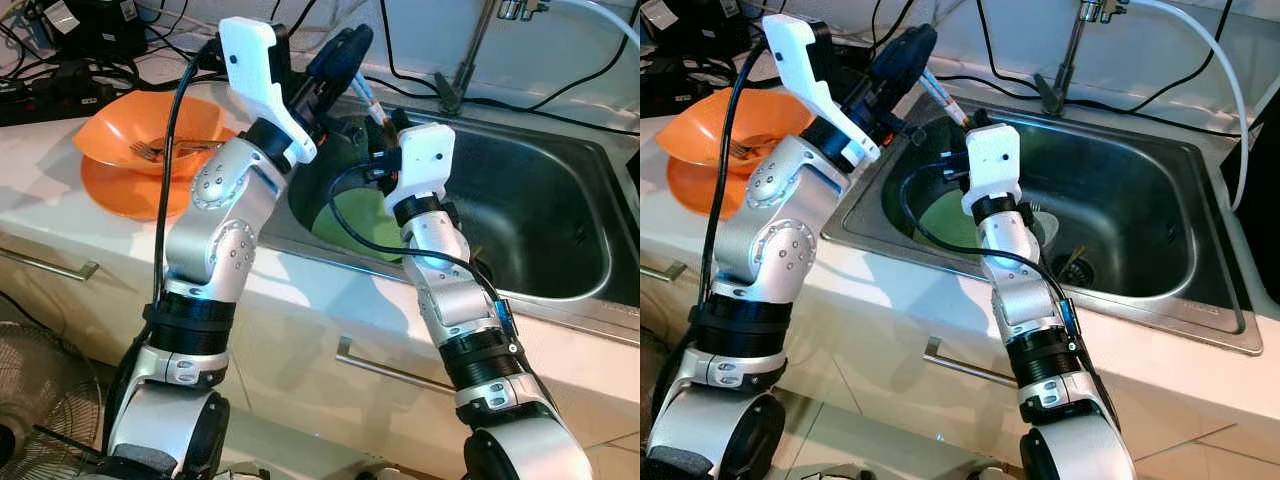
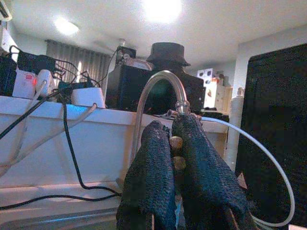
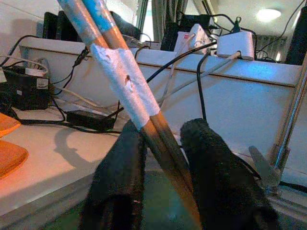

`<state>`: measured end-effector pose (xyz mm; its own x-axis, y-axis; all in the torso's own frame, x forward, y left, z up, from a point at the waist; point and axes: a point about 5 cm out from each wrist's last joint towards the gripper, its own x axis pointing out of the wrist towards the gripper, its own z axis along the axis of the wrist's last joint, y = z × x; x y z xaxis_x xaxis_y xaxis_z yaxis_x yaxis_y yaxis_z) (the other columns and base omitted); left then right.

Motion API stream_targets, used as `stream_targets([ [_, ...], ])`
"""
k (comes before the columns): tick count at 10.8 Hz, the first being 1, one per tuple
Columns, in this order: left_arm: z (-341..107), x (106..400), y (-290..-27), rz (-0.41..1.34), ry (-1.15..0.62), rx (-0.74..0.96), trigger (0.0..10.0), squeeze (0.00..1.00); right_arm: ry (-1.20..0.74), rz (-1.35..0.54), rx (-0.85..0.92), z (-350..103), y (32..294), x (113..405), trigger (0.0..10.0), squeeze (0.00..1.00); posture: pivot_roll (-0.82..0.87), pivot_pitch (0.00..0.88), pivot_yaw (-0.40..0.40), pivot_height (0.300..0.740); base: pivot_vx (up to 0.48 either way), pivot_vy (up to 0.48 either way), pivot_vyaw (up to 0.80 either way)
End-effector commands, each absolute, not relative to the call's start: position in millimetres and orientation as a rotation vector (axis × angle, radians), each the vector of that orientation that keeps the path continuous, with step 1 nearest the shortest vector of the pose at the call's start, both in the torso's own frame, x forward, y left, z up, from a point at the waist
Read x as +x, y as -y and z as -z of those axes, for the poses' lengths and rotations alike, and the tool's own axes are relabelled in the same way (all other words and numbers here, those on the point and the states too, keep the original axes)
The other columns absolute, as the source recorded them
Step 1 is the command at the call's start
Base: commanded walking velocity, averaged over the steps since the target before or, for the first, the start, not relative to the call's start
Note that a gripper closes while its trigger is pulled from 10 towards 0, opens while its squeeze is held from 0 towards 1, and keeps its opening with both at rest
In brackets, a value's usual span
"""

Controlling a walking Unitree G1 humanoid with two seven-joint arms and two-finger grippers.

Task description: Kitchen organization

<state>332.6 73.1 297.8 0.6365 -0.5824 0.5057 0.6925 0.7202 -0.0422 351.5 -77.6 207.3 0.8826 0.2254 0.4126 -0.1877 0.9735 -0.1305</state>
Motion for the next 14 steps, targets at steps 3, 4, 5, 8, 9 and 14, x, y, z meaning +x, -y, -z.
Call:
stream_targets([
  [3, -299, 333, -73, 0.734, 0.481, -0.236, 10.0, 0.40, 0.423, -0.181, -0.074, -206, 84, 354, 0.0, 0.00, 0.09, 0.047, -0.016, 0.740, 0.000, 0.000, 0.00],
  [4, -297, 333, -73, 0.740, 0.473, -0.244, 10.0, 1.00, 0.422, -0.180, -0.078, -206, 85, 354, 0.0, 0.00, 0.09, 0.042, -0.017, 0.740, 0.000, 0.000, 0.00],
  [5, -297, 333, -73, 0.739, 0.472, -0.246, 10.0, 1.00, 0.422, -0.179, -0.079, -206, 85, 354, 0.0, 0.00, 0.09, 0.040, -0.018, 0.740, 0.000, 0.000, 0.00],
  [8, -300, 332, -76, 0.734, 0.485, -0.262, 10.0, 1.00, 0.411, -0.155, -0.089, -206, 89, 357, 0.0, 0.00, 0.10, 0.029, -0.019, 0.740, 0.000, 0.000, 0.00],
  [9, -295, 334, -82, 0.704, 0.473, -0.263, 10.0, 1.00, 0.389, -0.116, -0.099, -205, 96, 362, 0.0, 0.00, 0.09, 0.027, -0.019, 0.740, 0.000, 0.000, 0.00],
  [14, -197, 350, -106, 0.481, 0.139, -0.075, 10.0, 0.00, 0.067, 0.117, -0.128, -188, 151, 394, 10.0, 0.00, 0.10, 0.042, -0.030, 0.740, 0.000, 0.000, 0.00],
])
